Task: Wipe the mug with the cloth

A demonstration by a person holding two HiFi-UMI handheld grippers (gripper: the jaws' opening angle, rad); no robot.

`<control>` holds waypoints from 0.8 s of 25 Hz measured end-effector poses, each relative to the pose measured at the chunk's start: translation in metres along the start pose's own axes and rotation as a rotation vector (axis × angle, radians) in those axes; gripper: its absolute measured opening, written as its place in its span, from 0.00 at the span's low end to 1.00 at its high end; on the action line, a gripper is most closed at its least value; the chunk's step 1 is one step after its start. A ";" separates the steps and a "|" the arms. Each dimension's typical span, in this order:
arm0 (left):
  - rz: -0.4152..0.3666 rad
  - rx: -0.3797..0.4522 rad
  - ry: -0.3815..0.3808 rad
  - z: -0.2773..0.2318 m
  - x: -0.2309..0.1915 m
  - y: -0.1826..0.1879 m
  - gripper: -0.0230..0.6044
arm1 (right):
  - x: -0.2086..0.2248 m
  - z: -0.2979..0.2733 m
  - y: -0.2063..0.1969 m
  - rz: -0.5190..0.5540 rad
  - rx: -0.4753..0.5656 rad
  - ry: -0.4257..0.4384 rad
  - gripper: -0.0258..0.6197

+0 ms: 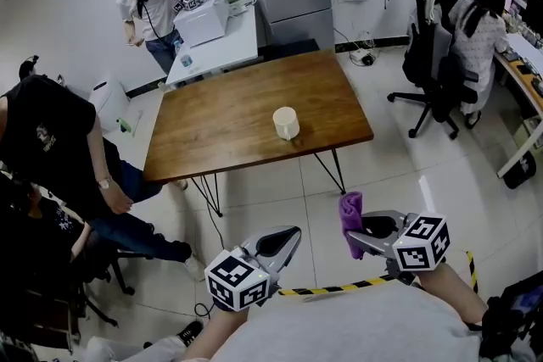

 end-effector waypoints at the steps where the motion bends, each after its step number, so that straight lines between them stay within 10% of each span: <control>1: -0.003 -0.001 0.002 0.000 0.003 0.000 0.04 | 0.000 0.002 -0.001 -0.006 -0.001 -0.001 0.23; 20: -0.012 -0.011 -0.003 0.017 0.034 0.007 0.04 | -0.025 0.001 0.006 -0.020 0.012 0.035 0.23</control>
Point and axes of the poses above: the fingertips, and each gripper's own axes: z backward along the fingers, x to its right, y out of its top, the point moved 10 cm from there along z, backward along the fingers, and after that the axes turned 12 degrees about x, right-handed, at the moved point
